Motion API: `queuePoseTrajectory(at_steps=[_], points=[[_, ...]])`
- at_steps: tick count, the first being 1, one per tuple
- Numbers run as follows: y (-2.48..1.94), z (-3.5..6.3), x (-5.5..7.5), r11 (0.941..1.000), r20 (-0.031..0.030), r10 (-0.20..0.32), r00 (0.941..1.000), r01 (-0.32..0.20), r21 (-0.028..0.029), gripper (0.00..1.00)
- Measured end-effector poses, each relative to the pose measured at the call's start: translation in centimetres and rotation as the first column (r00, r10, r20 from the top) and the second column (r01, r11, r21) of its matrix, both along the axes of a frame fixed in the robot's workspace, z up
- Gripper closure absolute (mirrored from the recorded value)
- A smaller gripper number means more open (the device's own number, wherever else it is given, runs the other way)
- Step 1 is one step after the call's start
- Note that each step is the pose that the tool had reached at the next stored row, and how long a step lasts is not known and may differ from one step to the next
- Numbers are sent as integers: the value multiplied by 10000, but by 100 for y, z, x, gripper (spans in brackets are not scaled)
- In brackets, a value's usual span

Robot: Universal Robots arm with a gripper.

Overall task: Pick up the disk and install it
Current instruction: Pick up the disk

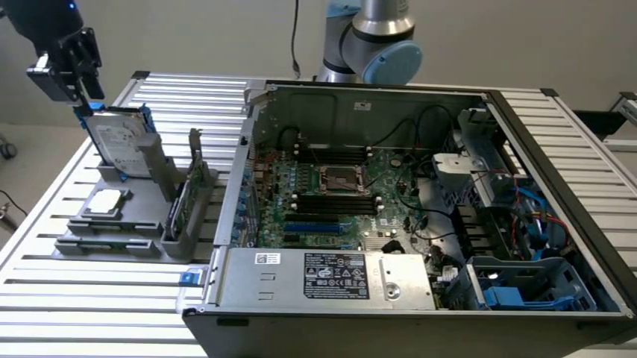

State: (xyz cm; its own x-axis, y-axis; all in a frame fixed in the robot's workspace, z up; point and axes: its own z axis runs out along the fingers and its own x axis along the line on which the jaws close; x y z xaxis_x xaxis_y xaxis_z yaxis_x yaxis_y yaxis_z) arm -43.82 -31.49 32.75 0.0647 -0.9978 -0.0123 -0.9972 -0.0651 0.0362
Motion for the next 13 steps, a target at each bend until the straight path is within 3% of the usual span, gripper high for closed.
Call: queuePoseTrajectory(at_steps=[13], points=[[17, -200, 1, 10000, -1, -1, 10000, 1, 26, 46]])
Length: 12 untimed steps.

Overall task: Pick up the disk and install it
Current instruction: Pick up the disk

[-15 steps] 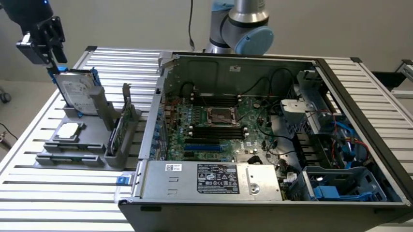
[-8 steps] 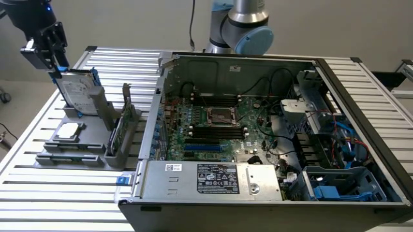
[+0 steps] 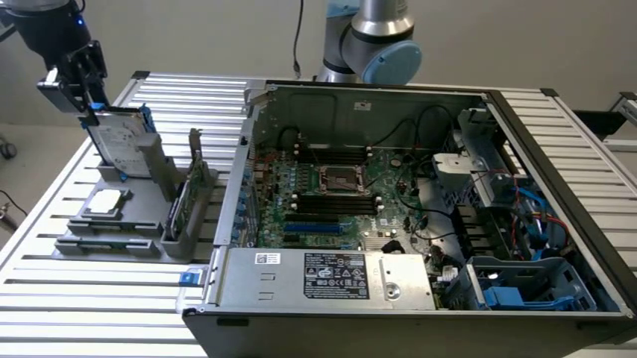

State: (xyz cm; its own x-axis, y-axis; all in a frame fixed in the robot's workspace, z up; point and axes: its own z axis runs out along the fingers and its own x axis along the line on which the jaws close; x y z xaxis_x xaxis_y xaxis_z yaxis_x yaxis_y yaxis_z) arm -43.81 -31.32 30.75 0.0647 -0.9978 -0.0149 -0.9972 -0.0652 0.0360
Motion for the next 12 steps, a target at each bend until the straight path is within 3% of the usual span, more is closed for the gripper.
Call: queuePoseTrajectory(at_steps=[12], points=[[34, -101, -2, 10000, 20, -57, 10000, 57, -1, 46]])
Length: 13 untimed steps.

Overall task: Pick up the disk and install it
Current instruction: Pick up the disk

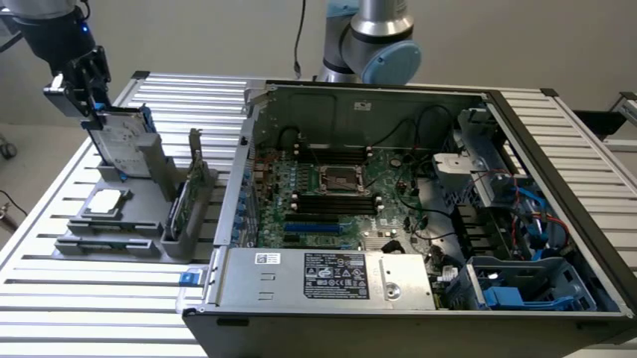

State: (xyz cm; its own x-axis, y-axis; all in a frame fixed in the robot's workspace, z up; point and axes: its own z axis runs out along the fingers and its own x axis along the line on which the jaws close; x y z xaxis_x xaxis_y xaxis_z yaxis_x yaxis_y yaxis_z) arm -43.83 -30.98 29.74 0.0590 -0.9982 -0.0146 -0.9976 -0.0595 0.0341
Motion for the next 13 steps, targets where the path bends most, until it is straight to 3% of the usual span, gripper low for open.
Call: queuePoseTrajectory(at_steps=[6, 13], points=[[1, -4, -58, 10000, 223, -5, 9998, 5, 2, 46], [1, -11, -65, 9998, 242, -199, 9995, 199, 1, 46]])
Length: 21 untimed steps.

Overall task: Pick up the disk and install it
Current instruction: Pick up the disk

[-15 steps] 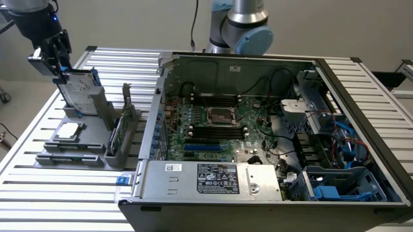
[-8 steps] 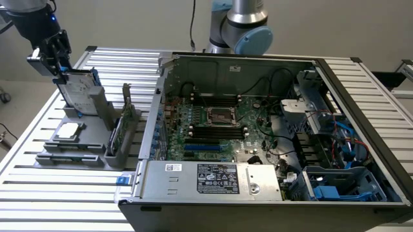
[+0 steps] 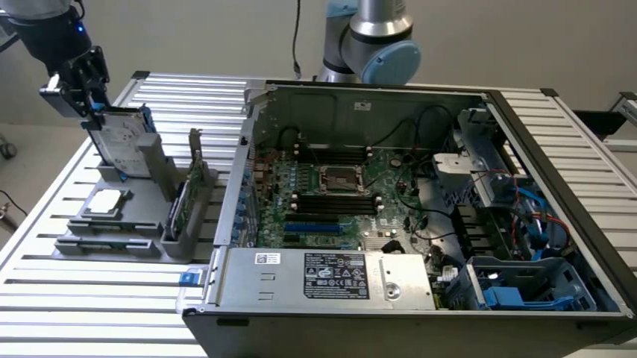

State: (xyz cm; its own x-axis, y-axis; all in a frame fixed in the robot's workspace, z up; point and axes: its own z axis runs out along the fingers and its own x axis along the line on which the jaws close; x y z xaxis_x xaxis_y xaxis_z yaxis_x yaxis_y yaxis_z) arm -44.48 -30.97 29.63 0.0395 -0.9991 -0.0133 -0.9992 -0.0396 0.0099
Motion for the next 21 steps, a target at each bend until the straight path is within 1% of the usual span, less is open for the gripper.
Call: queuePoseTrajectory(at_steps=[6, 19, 21], points=[[0, -10, 2, 9998, 0, -214, 9998, 214, 0, 46], [0, -32, 12, 9998, -1, -222, 9998, 222, 0, 46], [0, -35, 12, 9998, -1, -222, 9998, 222, 0, 48]])
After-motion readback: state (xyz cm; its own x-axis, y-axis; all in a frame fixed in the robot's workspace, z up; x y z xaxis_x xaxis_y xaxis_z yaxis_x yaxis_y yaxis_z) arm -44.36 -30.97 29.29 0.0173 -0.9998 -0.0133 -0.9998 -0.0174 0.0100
